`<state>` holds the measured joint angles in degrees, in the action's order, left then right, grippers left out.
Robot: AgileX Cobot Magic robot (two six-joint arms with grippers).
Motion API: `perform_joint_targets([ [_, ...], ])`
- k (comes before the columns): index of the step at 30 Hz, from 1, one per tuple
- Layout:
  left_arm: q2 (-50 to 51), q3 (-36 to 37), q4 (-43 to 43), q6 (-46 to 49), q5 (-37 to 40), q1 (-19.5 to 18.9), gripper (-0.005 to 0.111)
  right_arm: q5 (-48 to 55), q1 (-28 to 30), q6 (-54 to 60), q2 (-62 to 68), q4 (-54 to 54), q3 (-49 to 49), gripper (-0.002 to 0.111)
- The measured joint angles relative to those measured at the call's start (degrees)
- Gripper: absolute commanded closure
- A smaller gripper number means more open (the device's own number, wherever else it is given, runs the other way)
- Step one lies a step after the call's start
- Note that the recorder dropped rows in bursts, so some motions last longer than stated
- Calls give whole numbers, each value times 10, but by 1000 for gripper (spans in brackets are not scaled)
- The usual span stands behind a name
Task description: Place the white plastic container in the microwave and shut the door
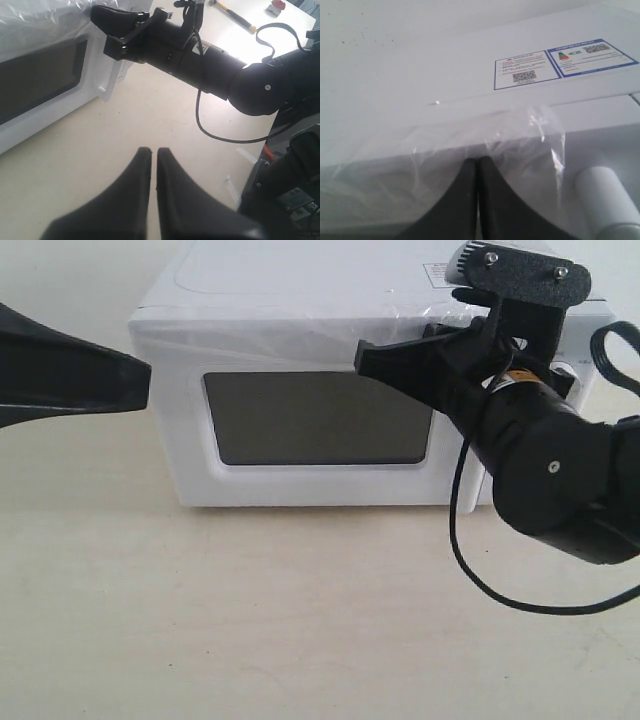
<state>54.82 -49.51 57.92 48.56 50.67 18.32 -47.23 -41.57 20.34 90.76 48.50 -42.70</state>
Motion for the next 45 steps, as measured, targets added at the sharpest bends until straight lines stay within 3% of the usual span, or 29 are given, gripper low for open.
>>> perform_joint_targets([
  [7,0,0,-3,0,0,0,102,28,4,18,-20,4,1,108],
  [15,-53,17,-5,0,-57,0,102,20,-27,65,-147,6,111,108],
  [23,-223,122,24,0,-152,0,102,39,-47,140,-350,14,227,108],
  [33,-439,229,35,-9,-278,0,102,124,-47,161,-579,41,274,108],
  [39,-470,288,35,-9,-355,0,102,209,-47,161,-645,46,279,108],
  [45,-470,341,35,-9,-367,0,102,224,-47,161,-654,46,279,108],
])
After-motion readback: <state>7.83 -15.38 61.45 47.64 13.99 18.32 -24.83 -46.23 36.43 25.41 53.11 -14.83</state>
